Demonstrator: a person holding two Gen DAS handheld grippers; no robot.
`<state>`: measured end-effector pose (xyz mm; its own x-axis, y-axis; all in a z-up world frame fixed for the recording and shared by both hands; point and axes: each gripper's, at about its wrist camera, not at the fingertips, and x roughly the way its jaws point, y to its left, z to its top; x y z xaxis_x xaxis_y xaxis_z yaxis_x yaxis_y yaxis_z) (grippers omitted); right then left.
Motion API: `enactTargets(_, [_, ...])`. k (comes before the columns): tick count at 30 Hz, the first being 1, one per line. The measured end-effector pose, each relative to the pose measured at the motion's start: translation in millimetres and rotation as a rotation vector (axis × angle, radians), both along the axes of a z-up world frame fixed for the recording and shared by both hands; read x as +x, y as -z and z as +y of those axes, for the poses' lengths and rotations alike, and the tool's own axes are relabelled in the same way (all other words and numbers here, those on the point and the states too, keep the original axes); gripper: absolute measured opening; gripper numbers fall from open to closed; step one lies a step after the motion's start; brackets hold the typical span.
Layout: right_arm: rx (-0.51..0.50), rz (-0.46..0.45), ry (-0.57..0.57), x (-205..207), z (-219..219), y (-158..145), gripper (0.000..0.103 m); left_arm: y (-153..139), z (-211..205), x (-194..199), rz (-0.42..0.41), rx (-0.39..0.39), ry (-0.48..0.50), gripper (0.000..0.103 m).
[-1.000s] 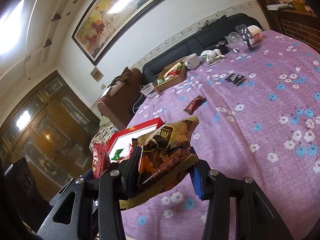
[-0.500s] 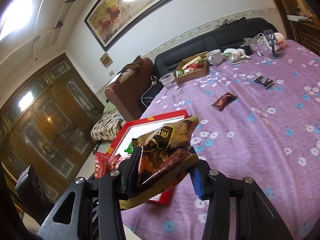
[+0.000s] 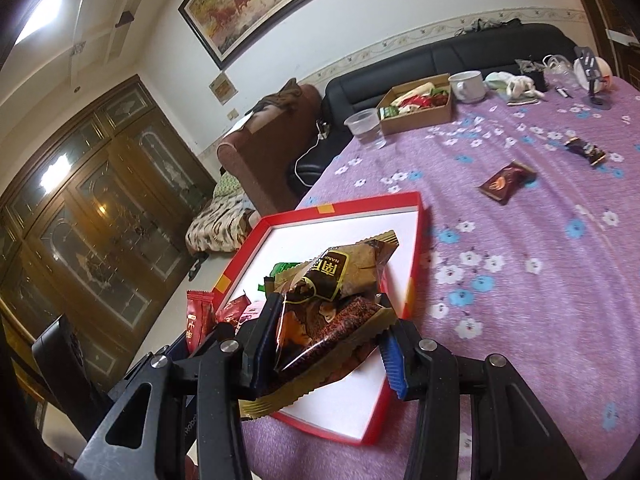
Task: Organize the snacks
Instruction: 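Carry the red packet and gold-brown pouch over the tray with both tools, then open both tools to release the red packet and gold-brown pouch into the tray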
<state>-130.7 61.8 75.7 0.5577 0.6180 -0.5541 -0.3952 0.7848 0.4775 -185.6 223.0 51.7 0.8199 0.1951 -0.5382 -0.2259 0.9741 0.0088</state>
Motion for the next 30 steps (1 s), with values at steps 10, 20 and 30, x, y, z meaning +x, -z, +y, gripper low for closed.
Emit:
enactTargets(10, [-0.009, 0.028, -0.037, 24.0, 22.0, 10.8, 0.046, 8.3, 15.5, 16.2, 0.026, -0.010, -0.032, 0.033])
enactTargets(20, [0.005, 0.042, -0.074, 36.4, 36.8, 20.5, 0.048, 12.7, 19.0, 29.0, 0.044, 0.012, -0.058, 0.034])
enactTargets(30, [0.060, -0.040, -0.036, 38.6, 7.5, 7.5, 0.050, 10.7, 17.0, 31.4, 0.044, 0.027, -0.092, 0.066])
